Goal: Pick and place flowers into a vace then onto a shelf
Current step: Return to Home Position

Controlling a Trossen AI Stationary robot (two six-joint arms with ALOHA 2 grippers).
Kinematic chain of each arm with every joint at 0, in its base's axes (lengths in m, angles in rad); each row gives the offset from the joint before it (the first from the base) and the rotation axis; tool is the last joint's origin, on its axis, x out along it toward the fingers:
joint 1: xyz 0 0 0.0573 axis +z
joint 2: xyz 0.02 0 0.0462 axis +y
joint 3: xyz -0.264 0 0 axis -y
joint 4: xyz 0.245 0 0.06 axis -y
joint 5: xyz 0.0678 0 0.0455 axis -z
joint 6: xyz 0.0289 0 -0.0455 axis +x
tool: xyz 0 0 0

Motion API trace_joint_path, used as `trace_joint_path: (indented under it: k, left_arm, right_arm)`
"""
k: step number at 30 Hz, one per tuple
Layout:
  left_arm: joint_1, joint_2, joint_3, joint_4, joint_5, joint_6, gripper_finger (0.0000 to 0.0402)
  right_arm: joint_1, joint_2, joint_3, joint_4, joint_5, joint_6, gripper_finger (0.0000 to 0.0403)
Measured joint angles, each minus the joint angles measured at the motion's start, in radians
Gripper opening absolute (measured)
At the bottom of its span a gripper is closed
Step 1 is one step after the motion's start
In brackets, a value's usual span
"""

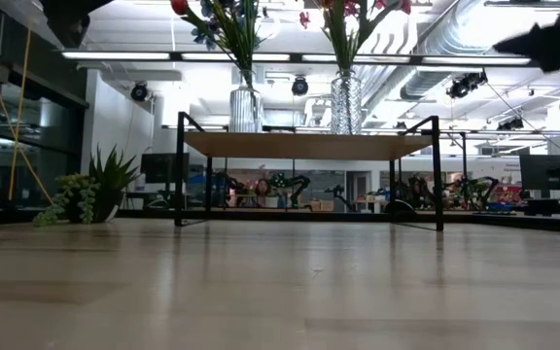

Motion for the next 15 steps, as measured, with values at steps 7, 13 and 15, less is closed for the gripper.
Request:
trace_joint_path:
  k: [7, 13, 15]
  left_arm:
    - [0.0, 0.001, 0.0, 0.02, 0.002, 0.019, 0.033]
    - [0.001, 0.006, -0.026, 0.075, 0.006, 0.03, 0.033]
    - [0.001, 0.006, -0.091, 0.186, 0.01, 0.038, 0.033]
  right_arm:
    - [0.0, -0.219, -0.153, 0.218, -0.094, -0.2, 0.0362]
    - [0.001, -0.21, -0.149, 0.29, -0.142, -0.325, 0.0362]
    - [0.001, -0.217, -0.147, 0.302, -0.153, -0.349, 0.0362]
